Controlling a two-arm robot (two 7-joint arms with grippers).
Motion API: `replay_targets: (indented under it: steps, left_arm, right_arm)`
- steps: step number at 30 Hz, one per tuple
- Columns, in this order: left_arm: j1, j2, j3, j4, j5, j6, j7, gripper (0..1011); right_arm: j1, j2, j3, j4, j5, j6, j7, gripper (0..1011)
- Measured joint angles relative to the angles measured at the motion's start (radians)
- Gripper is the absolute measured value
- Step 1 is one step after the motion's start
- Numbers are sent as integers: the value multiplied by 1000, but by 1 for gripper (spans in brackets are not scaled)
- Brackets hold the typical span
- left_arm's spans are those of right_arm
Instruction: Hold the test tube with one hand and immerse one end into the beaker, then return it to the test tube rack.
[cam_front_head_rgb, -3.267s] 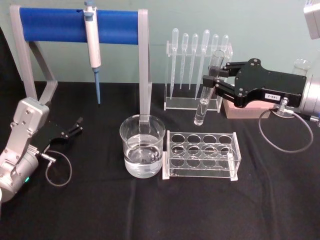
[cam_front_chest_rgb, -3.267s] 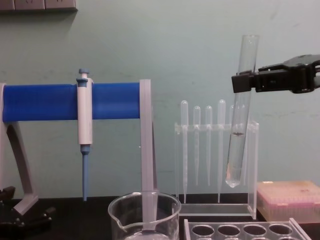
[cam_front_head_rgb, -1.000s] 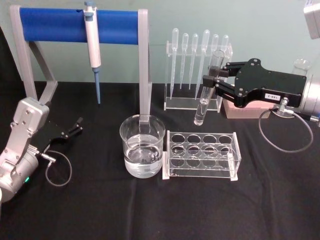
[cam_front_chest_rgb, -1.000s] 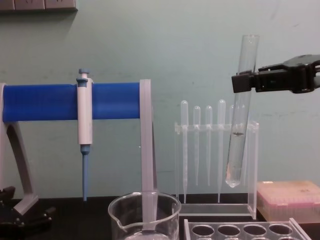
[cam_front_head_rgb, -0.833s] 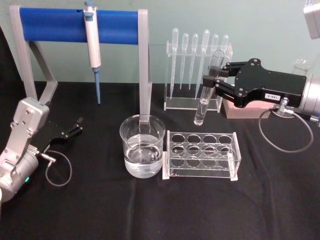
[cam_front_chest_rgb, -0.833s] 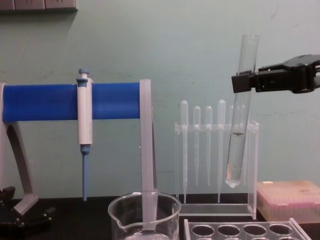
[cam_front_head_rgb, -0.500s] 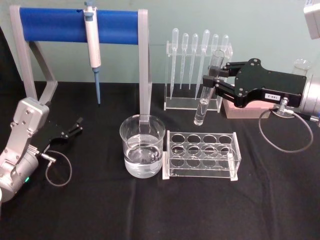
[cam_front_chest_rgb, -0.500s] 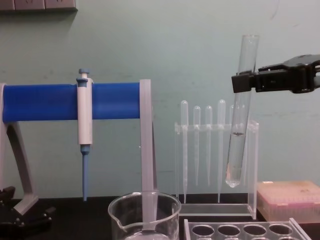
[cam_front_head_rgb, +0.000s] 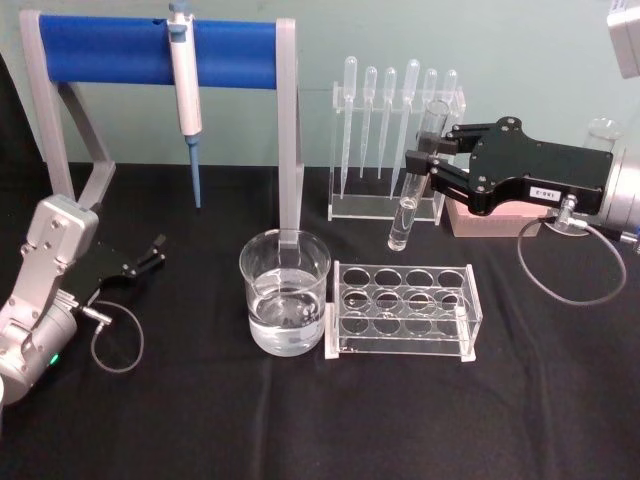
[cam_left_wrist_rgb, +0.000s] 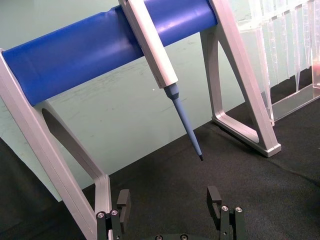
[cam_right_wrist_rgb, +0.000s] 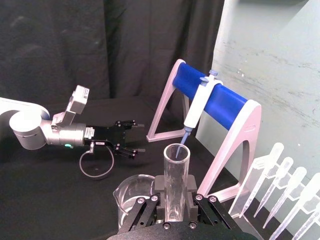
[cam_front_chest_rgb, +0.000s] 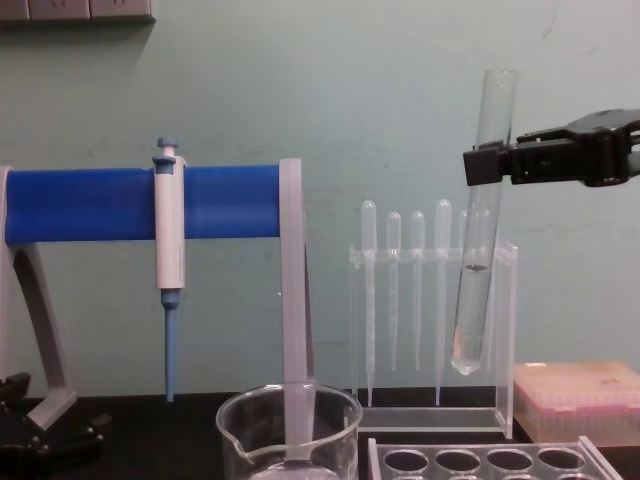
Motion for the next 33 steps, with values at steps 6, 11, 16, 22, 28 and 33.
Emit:
replay_targets:
  steps: [6,11,16,22,28,33]
  left_arm:
    - [0,0,0,0,0,0,0,1000]
    - [0,0,0,0,0,0,0,1000]
    - [0,0,0,0,0,0,0,1000]
    - [0,0,0,0,0,0,0,1000]
    - [0,0,0,0,0,0,0,1000]
    - [0,0,0,0,0,0,0,1000]
  right_arm:
    - [5,1,-2,0,5,-1,0,242]
    - [22,-1,-8,-2,14,0,-1,242]
    - [55,-15,-31,-7,14,9,-1,242]
    - [91,-42,-62,-5,14,23,0,242]
    - [135,-79,-104,8,3,36,-1,242]
    - [166,-116,-141,31,-9,43,-2,242]
